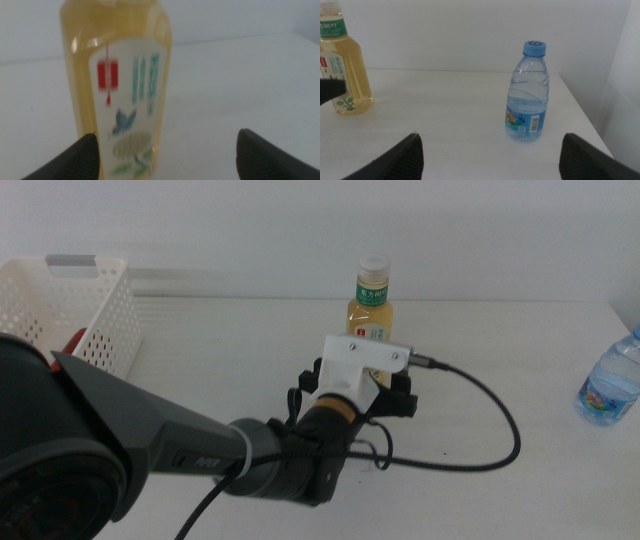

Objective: Use arms to grab the bottles and put them into the dustbin to the left of the table.

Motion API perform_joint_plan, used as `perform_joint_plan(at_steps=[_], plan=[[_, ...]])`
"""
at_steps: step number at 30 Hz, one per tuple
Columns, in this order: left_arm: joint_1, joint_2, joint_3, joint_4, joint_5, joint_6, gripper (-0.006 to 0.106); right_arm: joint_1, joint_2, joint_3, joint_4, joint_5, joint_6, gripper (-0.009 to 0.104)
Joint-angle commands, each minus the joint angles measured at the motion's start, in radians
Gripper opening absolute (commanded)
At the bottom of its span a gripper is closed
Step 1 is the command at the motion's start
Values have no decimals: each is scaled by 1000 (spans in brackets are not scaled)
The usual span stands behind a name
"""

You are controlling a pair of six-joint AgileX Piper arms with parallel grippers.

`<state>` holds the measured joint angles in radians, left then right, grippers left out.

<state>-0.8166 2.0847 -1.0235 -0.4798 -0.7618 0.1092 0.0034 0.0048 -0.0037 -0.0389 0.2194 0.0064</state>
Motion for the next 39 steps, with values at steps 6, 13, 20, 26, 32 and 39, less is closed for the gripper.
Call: perform_joint_plan(at_steps=[6,13,20,26,32,39], plan=[[-2,2,-89,-242,87,238,94,-4,-5,4,-8,-10,-6,87],[0,3,-92,-257,91,242,94,-4,-5,4,-8,-10,-6,87],[0,3,-95,-242,45,260,94,-4,-5,4,-8,-10,-6,87],[19,47,-132,-242,40,257,94,-4,-5,4,-8,-10,-6,87],[38,123,-218,-242,40,257,94,-4,-5,4,-8,-10,-6,87],[59,217,-343,-242,50,257,94,-4,-5,4,-8,-10,-6,87]])
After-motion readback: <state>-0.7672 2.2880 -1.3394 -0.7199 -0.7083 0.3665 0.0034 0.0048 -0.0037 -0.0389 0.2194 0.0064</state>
